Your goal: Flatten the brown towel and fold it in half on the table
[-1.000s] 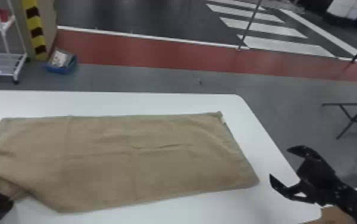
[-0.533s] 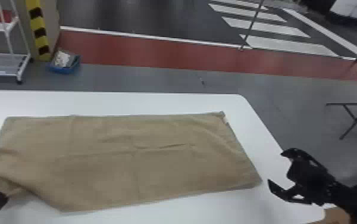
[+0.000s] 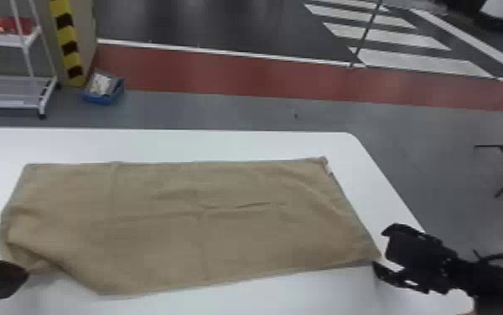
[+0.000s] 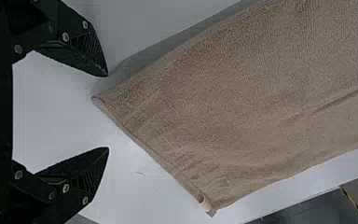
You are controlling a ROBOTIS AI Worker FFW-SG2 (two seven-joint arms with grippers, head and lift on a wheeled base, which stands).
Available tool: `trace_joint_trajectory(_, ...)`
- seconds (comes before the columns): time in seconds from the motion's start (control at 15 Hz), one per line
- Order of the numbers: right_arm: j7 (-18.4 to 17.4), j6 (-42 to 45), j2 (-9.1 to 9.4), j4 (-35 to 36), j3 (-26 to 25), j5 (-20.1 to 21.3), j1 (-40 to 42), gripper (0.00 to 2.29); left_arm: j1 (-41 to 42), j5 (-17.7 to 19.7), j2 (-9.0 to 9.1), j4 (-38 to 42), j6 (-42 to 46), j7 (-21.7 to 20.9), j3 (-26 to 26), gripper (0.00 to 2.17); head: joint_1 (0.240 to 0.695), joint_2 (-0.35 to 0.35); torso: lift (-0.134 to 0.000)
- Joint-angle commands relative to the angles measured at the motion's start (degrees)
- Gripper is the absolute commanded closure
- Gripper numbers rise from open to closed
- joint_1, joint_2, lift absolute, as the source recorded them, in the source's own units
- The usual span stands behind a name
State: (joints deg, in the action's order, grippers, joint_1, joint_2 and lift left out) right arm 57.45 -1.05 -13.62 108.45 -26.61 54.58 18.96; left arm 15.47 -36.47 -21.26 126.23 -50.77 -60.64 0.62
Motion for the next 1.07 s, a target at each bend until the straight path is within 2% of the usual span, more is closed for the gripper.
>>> trace_joint_trajectory(0.0, 0.55, -0.32, 0.0, -0.87, 1.12, 0.61, -0.86, 0.69, -0.09, 0.0, -0.01, -0.11, 0.01, -0.01, -0.09, 1.19, 0.695, -0.25, -0.128)
trace_joint_trajectory(0.2, 1.43, -0.32, -0.18, -1.31, 1.29, 0.61, -1.56, 1.11, 0.0, 0.0, -0.1, -0.37, 0.01, -0.01, -0.18, 1.19, 0.695, -0.235, -0.128)
trace_joint_trajectory(0.33, 3.28, -0.32, -0.44, -1.23, 0.85, -0.71, -1.73, 1.4, -0.09, 0.0, -0.19, -0.37, 0.01, -0.1, -0.53, 1.19, 0.695, -0.231, -0.128)
trace_joint_trajectory(0.4, 3.54, -0.15, -0.62, -0.96, 0.06, -2.02, -1.65, 1.42, -0.09, 0.0, -0.19, -0.37, 0.18, -0.19, -0.79, 1.19, 0.695, -0.228, -0.128)
trace_joint_trajectory(0.67, 4.95, -1.2, -1.32, 0.97, -3.63, -8.88, -1.65, 1.54, -0.09, 0.62, -0.8, -0.46, 3.17, -1.5, -2.02, 1.2, 0.695, -0.229, -0.128)
trace_joint_trajectory(0.73, 4.95, -2.26, -1.32, 1.59, -4.77, -11.69, -1.82, 1.68, -0.26, 2.02, -0.98, -0.46, 5.28, -3.09, -3.52, 1.2, 0.695, -0.235, -0.128)
trace_joint_trajectory(0.87, 4.95, -4.54, -1.32, 3.17, -7.76, -18.37, -3.14, 1.68, -0.88, 5.89, -1.42, 0.07, 8.97, -6.25, -8.35, 1.2, 0.695, -0.244, -0.128)
trace_joint_trajectory(1.0, 4.6, -8.41, -1.32, 5.89, -8.9, -23.21, -3.84, 1.68, -1.93, 8.96, -2.29, 1.3, 8.97, -7.04, -12.04, 1.2, 0.695, -0.247, -0.128)
